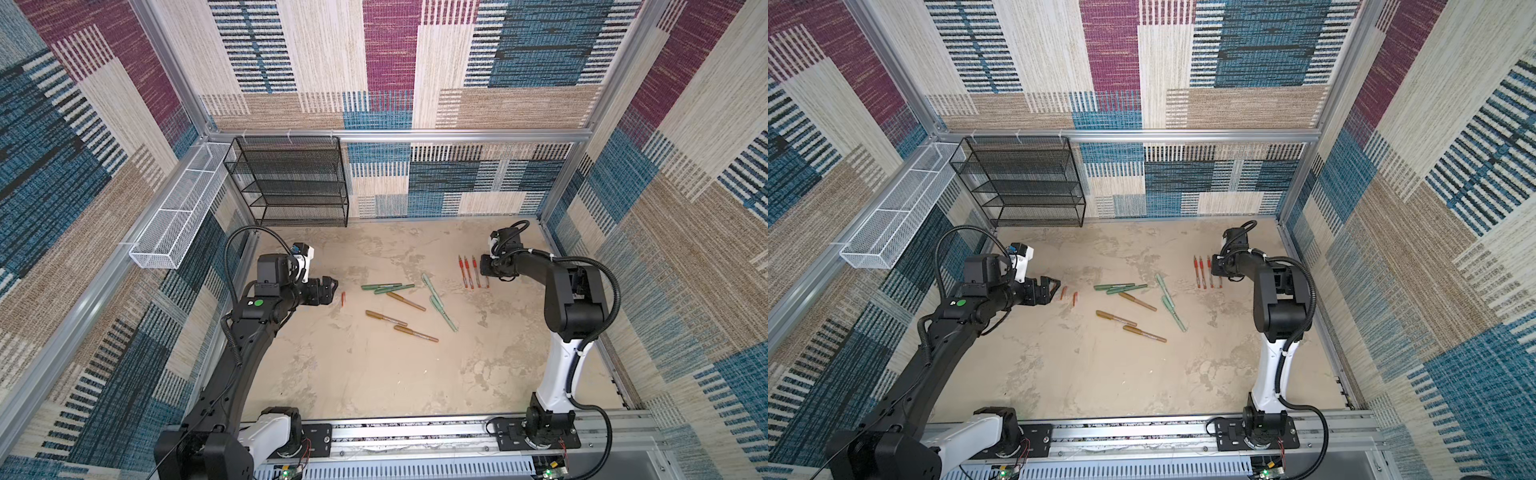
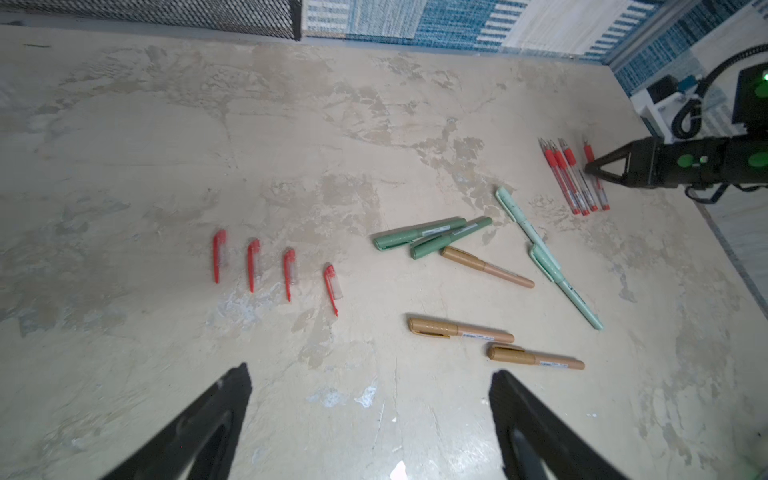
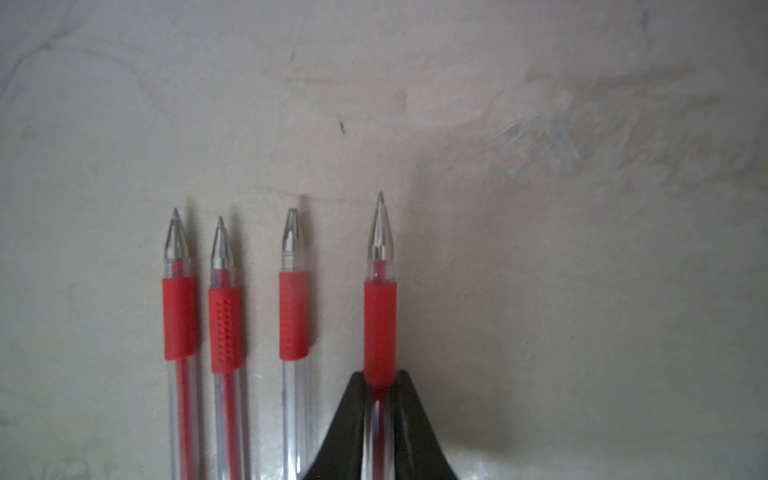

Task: Open the pen caps
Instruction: 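Carry the uncapped pen to the row and lower it with the right gripper, then open the right gripper and move it over a tan capped marker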

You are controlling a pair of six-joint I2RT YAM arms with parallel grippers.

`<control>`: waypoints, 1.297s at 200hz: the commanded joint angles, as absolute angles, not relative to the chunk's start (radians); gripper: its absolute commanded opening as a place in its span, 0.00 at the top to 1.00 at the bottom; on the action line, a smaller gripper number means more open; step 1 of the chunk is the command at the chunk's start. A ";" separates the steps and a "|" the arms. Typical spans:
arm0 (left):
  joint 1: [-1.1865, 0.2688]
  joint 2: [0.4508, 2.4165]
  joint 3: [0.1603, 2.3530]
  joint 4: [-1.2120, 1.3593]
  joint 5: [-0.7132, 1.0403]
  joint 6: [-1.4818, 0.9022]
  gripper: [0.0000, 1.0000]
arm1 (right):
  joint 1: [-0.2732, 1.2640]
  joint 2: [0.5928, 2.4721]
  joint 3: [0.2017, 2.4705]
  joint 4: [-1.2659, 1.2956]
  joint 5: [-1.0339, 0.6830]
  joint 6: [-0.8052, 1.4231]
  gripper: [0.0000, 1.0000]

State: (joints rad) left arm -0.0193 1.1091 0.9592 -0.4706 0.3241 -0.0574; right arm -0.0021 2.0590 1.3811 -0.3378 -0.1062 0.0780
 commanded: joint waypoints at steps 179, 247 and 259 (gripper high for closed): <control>0.031 1.115 0.960 -0.426 0.379 -0.074 0.04 | 0.360 1.616 1.117 -0.385 -0.245 0.105 0.54; 0.036 1.106 0.961 -0.432 0.380 -0.063 0.04 | 0.557 1.826 1.260 -0.463 -0.214 0.048 0.54; 0.036 1.108 0.950 -0.419 0.378 -0.062 0.04 | 0.577 1.866 1.286 -0.476 -0.201 0.030 0.54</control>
State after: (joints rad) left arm 0.0345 1.1107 0.9535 -0.4465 0.3714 -0.0612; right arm 0.5465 1.8091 1.2427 -0.4355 -0.2310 0.0734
